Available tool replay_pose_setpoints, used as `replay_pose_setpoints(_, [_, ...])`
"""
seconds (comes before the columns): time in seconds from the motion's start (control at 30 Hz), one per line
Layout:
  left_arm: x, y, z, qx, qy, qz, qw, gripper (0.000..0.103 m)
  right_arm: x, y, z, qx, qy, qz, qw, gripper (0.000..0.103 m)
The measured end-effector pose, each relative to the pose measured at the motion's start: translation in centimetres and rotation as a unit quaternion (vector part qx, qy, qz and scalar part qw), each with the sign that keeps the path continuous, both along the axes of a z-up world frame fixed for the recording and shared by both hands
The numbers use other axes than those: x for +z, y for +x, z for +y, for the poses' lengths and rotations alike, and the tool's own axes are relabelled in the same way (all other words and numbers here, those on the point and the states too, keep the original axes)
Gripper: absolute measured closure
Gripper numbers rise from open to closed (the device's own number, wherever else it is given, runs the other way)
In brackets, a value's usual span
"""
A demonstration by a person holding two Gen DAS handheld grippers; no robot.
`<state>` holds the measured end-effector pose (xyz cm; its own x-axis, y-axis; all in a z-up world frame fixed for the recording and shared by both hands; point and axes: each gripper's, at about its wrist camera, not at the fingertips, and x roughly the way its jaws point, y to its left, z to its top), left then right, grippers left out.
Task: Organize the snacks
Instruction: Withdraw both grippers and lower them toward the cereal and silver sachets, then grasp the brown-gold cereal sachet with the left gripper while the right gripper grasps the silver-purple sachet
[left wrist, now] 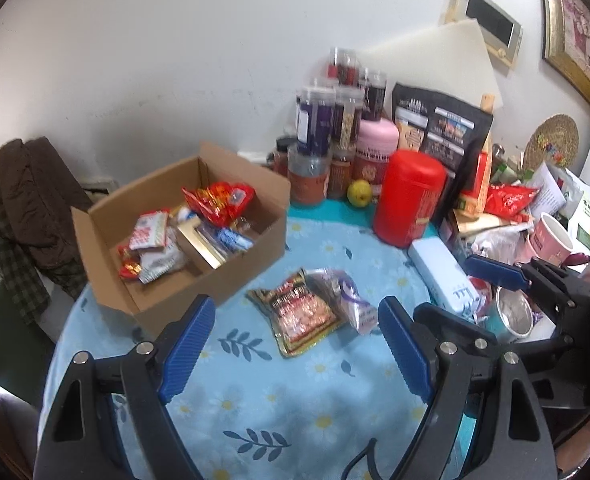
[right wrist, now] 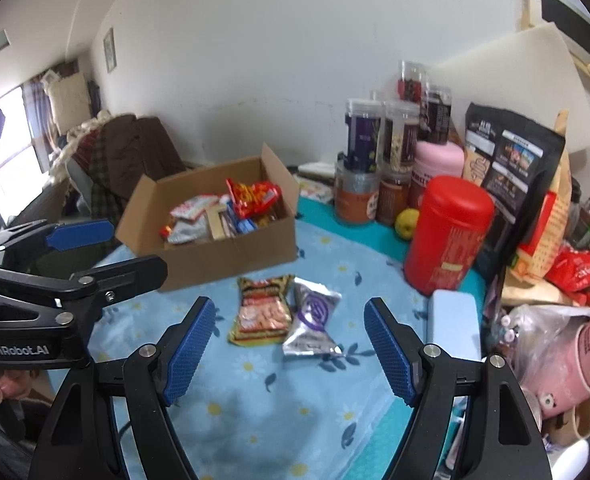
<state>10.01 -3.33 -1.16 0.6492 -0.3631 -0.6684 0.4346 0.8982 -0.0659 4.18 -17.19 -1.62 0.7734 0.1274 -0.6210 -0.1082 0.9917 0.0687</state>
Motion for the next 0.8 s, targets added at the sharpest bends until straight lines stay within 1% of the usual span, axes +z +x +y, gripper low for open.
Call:
replay_pose_setpoints(0.1, [-1.1,0.7,-0.2,0.005,0.006,0.008,0.9999,0.019,-1.4,1.0,-0.3,0.005,0.01,0.017,1.0,0.025])
replay_pose_setpoints(0.23, [-2.6,2.1,-0.4,0.007,0.009,0.024,0.9997,0.019,-2.9,2.6,-0.6,0.005,0.009,0.036,0.999,0.025])
replay_pose_setpoints(0.53, [-6.9,6.4,-1.1,0.014,0.009,0.077,0.9969,0.019,-6.8,6.6,-1.5,0.006,0.013,0.065,0.998,0.025])
replay_pose_setpoints(0.8, [-10.1,9.6,-2.0,0.014,0.01,0.119,0.9927,0.019,-10.2,9.5,-2.4,0.001,0.03,0.1,0.995,0.026])
